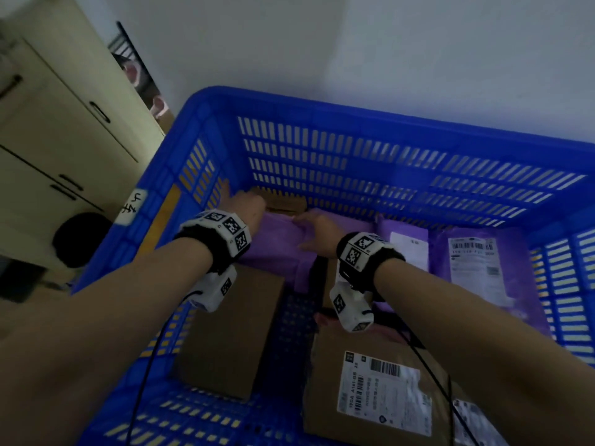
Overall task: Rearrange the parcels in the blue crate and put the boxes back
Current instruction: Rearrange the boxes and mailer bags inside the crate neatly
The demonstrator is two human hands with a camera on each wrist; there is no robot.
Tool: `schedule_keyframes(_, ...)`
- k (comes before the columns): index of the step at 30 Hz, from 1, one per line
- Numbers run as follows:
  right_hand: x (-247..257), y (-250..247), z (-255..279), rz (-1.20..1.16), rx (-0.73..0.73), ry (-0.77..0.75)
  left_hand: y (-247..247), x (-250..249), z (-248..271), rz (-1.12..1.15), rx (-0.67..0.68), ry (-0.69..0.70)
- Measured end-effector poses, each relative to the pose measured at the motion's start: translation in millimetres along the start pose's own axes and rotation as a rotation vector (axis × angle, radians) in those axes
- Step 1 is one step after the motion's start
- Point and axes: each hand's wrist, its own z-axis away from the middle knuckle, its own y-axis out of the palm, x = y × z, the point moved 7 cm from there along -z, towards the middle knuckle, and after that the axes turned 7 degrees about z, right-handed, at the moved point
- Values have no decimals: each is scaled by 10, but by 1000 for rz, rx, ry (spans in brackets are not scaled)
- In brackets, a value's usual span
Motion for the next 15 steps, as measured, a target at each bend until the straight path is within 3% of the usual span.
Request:
schedule_keyframes(5, -57, -52, 63, 37, -6, 28, -18, 49, -3, 99, 26, 39)
schedule_keyframes(11, -136, -221, 286, 79, 36, 8, -388, -7, 199, 228, -3, 83)
schedule_keyframes(15, -135, -522, 515, 30, -135, -33, -714, -113, 360, 274, -54, 150)
